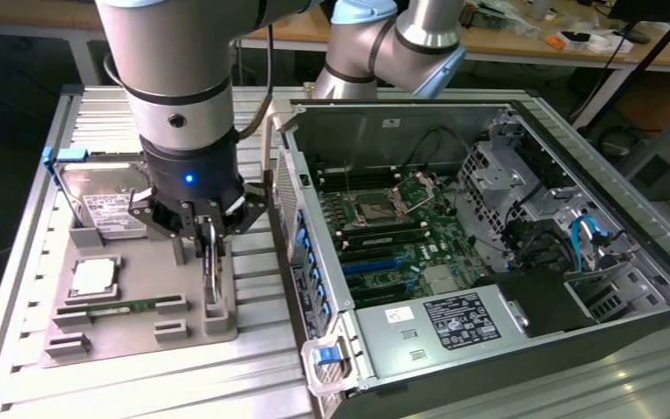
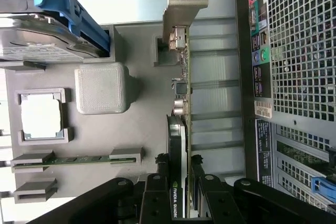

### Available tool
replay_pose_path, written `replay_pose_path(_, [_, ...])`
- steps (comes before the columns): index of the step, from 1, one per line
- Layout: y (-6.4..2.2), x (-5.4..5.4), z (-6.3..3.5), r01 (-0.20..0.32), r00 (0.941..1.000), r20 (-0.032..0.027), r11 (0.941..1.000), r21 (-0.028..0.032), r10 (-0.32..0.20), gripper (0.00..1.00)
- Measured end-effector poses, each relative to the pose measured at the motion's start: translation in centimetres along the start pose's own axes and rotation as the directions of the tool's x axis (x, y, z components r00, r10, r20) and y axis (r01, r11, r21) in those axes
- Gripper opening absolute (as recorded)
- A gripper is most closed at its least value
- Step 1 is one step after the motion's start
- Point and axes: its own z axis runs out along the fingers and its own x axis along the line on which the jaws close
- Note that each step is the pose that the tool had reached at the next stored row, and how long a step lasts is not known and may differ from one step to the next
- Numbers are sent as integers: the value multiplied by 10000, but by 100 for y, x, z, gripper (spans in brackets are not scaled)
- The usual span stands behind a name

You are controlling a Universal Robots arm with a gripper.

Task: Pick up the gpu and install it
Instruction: 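Pick up the gpu and move the gpu toward the slot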

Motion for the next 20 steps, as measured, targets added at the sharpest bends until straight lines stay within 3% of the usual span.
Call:
replay_pose_path(8, [1,-7,-157,1,10000,-7,10000,1,-1,27])
replay_pose_path(20, [1,-13,-282,0,10000,-22,10000,3,0,27])
